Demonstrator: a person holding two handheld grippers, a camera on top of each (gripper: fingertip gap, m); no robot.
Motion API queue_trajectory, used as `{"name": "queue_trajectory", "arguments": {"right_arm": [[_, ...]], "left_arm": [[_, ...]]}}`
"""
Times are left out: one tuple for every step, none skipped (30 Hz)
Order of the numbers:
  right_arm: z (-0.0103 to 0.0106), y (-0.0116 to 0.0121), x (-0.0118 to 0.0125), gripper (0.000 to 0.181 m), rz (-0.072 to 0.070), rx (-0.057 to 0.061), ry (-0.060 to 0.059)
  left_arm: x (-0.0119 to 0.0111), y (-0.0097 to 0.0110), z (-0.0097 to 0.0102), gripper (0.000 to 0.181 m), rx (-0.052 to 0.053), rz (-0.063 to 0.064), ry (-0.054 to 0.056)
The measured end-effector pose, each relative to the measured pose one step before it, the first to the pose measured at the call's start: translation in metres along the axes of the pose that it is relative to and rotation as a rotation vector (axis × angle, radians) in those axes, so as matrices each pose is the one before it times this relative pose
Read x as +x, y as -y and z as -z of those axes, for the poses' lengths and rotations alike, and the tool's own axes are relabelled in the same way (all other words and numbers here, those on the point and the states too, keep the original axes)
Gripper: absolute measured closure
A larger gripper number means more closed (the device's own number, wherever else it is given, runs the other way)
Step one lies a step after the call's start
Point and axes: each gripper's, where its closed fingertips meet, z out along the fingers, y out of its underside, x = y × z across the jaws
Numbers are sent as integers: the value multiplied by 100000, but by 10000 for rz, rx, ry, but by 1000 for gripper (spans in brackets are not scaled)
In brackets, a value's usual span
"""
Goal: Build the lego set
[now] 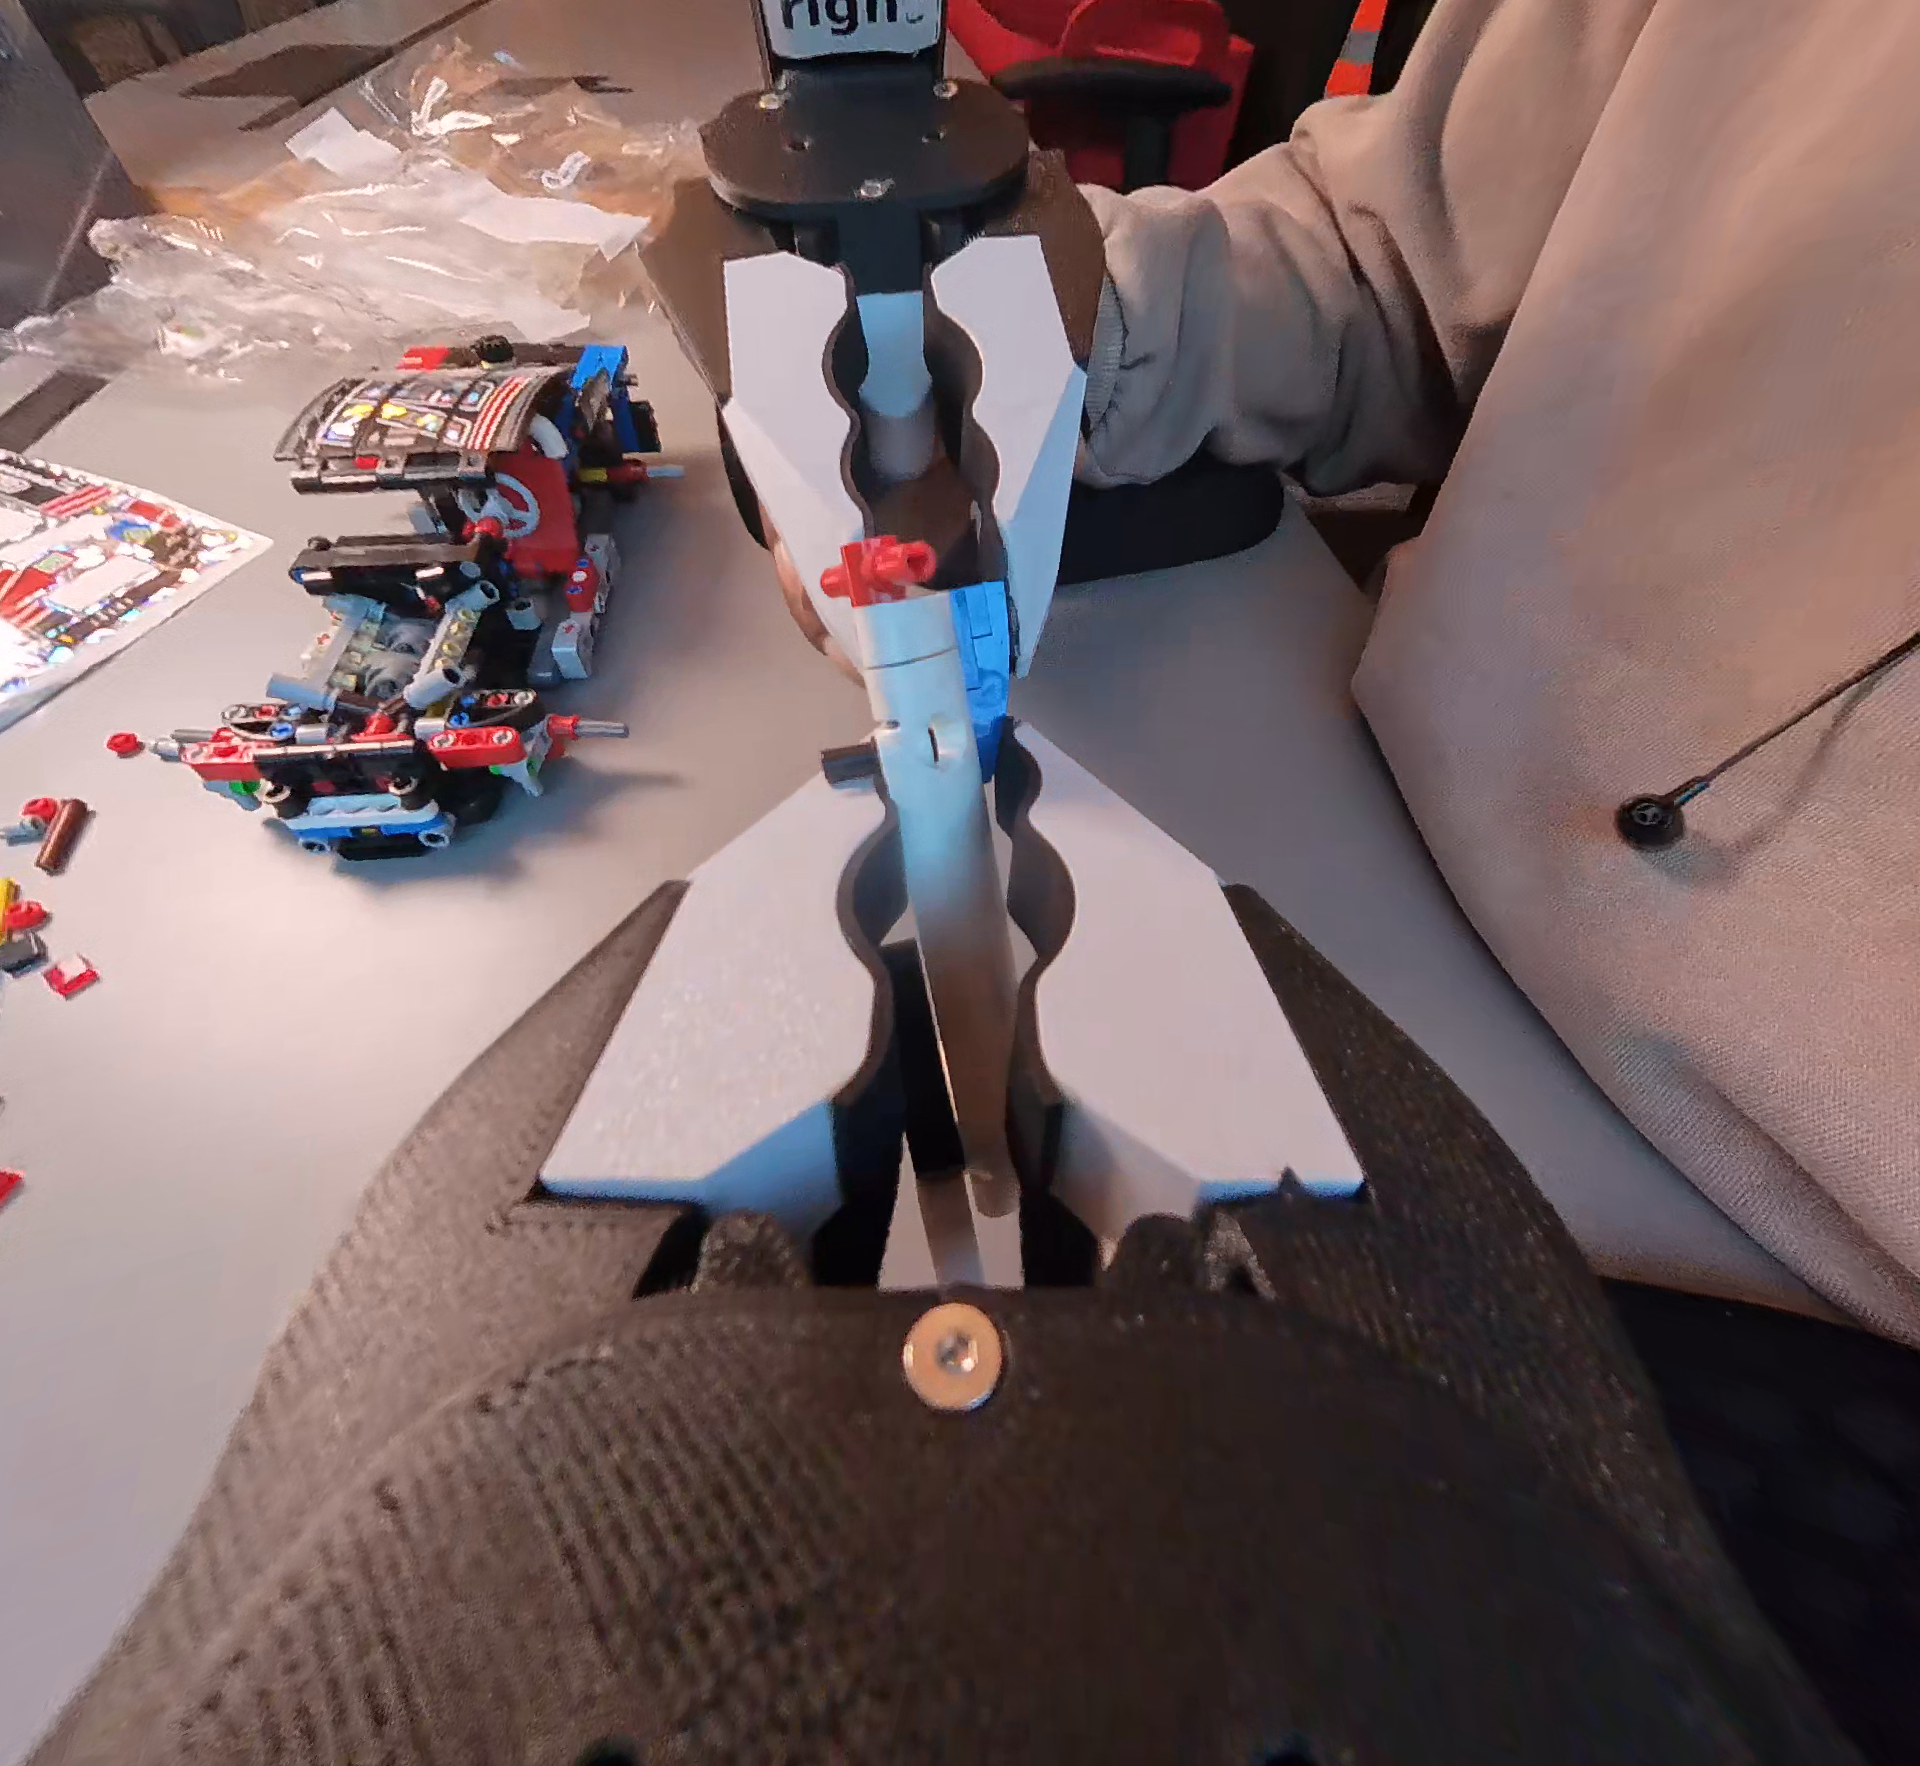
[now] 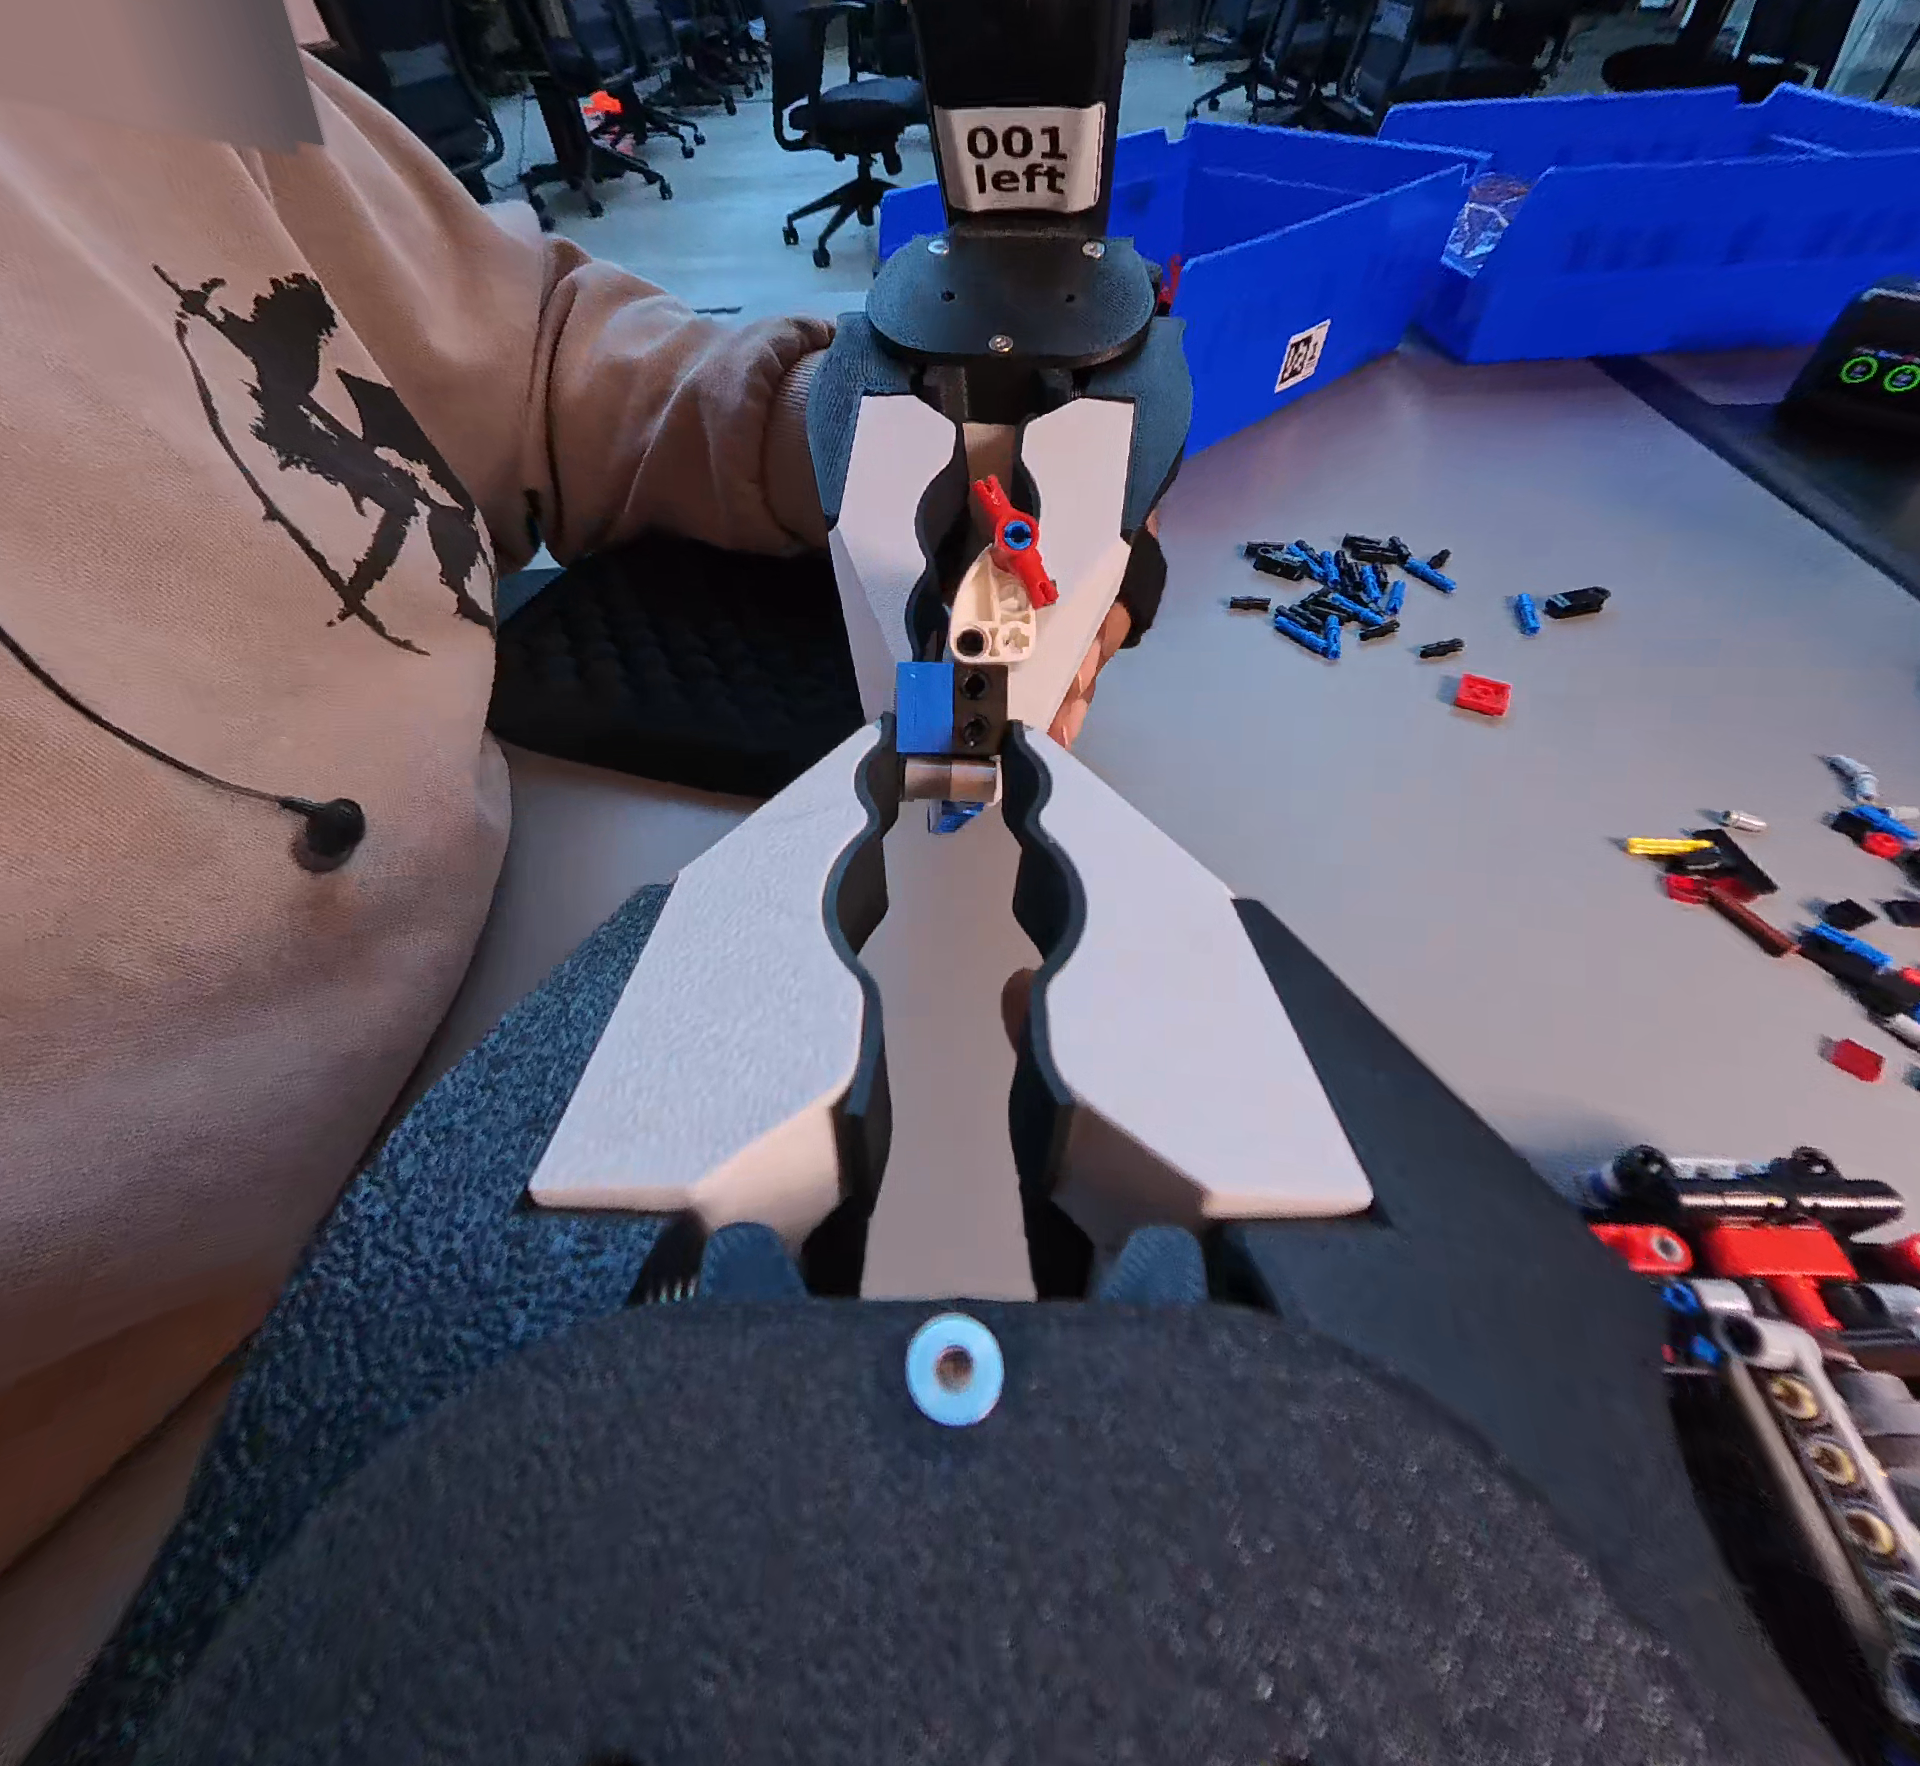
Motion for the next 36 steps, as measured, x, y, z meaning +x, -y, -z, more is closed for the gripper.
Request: {"name": "queue_trajectory", "arguments": {"right_arm": [[-182,-430,-94,163,-124,-177,83],[-188,-336,-196,163,-97,-145,127],[-162,-77,-38,164,14,-3,-34],[-154,23,-72,164,97,28,-53],[-198,-126,-261,164,72,-117,62],[-214,-160,-137,163,25,-120,-33],[-204,-116,-81,163,-5,6,-83],[-196,-282,-10,163,-72,-56,-106],[-155,-446,126,163,-41,-143,-172],[-13,-405,282,163,-157,-147,-230],[169,-19,515,163,-385,77,-323],[283,267,729,163,-609,312,-407],[222,122,409,163,-640,224,-160],[63,-195,-106,163,-300,60,132],[28,-65,40,163,47,90,-89],[-8,-137,122,163,180,-80,-191],[-7,-49,32,163,113,-69,-95],[5,25,109,163,-90,-10,-51],[24,-121,349,163,-333,-84,-106],[73,-256,779,163,-538,-163,-329],[130,-131,842,163,-411,-23,-366],[104,-233,734,163,-463,-101,-305],[29,-225,542,163,-501,-102,-185],[-62,-300,584,164,-567,-129,-219],[-129,-394,519,164,-361,-190,-197],[-134,-470,315,163,-170,-277,-109],[-104,-383,214,163,-138,-242,-64],[-75,-305,122,163,-63,-195,-23],[-62,-266,20,162,-27,-170,24],[-29,-211,-106,162,-13,-139,77],[12,-143,-83,162,53,-109,43],[80,-27,34,163,74,-31,-36],[108,-80,-63,163,54,-82,57],[88,-150,-161,163,2,-118,154],[46,-214,-168,163,-29,-151,180],[42,-168,-122,163,-44,-113,166]], "left_arm": [[139,-427,-50,170,-132,204,-73],[222,-335,-26,169,-76,281,-184],[126,-173,56,169,-15,149,-91],[86,-101,100,169,-26,-64,21],[219,-180,99,169,-161,-121,-30],[167,-248,88,169,-220,-99,2],[70,-246,95,168,-184,-104,42],[-27,-326,28,168,-179,-92,99],[-238,-448,-40,166,-196,-45,212],[-461,-508,-49,165,-212,-14,339],[-636,-462,30,163,-169,6,437],[-607,-333,100,156,-104,52,380],[-428,-132,127,150,3,130,213],[-125,112,102,153,136,169,0],[-112,6,-14,155,49,197,-19],[-197,18,-68,155,12,153,51],[-118,48,-25,155,-3,79,15],[-110,24,21,154,-66,36,51],[-383,9,75,150,-78,-4,241],[-573,48,163,146,-33,-25,362],[-463,171,207,140,58,46,283],[-451,132,144,135,13,125,277],[-370,-20,-21,132,-95,84,256],[-161,-168,-237,126,-185,9,189],[-108,-337,-442,118,-304,7,172],[-45,-354,-539,108,-332,-33,142],[-102,-235,-447,105,-292,-105,169],[-185,-250,-378,106,-334,-182,209],[-224,-304,-302,108,-362,-248,209],[-232,-186,-215,109,-270,-262,201],[-194,49,-55,110,-77,-231,166],[-138,154,123,112,34,-128,85],[-235,158,220,110,51,-48,83],[-211,-52,220,110,-61,-114,32],[-204,-348,88,108,-225,-150,22],[80,-547,-99,104,-327,-99,-154]]}}
